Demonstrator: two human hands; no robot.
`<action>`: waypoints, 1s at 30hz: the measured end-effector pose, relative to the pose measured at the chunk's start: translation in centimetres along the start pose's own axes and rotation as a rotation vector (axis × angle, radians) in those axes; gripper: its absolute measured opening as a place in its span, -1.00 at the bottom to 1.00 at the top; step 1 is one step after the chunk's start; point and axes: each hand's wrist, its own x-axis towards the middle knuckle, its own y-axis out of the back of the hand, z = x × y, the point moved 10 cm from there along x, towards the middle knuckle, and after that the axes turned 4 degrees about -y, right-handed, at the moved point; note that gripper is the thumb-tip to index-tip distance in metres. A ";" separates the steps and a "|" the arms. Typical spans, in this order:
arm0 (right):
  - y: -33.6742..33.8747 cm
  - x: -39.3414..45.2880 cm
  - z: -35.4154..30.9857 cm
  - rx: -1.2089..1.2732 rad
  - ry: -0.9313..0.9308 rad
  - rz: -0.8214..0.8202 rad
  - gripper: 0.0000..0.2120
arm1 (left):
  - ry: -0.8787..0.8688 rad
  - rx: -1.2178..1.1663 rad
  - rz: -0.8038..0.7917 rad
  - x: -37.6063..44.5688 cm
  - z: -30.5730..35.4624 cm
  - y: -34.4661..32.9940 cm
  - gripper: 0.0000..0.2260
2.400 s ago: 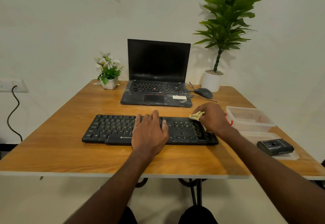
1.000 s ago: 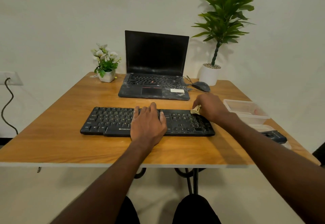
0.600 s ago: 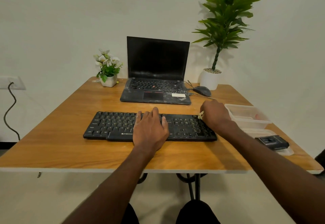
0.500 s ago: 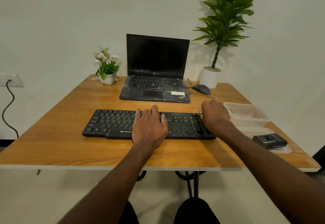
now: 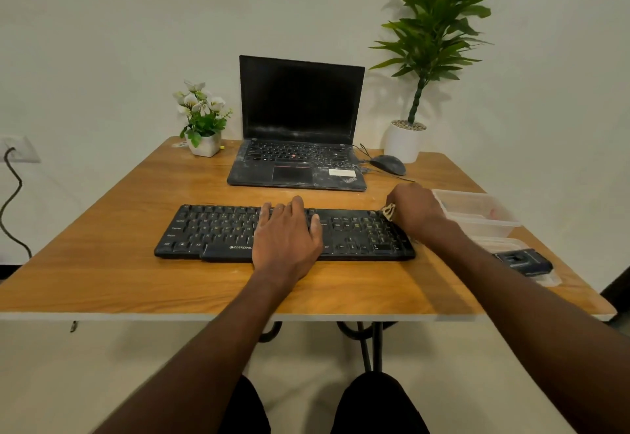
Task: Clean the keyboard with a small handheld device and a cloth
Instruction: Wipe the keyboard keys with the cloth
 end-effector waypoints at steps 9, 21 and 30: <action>-0.5 0.8 0.5 0.009 -0.020 -0.025 -0.73 | 0.014 -0.009 0.004 -0.2 0.1 0.4 -0.50; -0.1 -1.6 -1.3 0.039 0.081 0.066 -0.73 | 0.000 -0.003 -0.004 0.1 0.1 0.0 -0.48; 0.4 0.6 -0.5 0.331 -0.027 0.188 -0.79 | -0.015 -0.011 0.001 0.2 0.1 -0.1 -0.49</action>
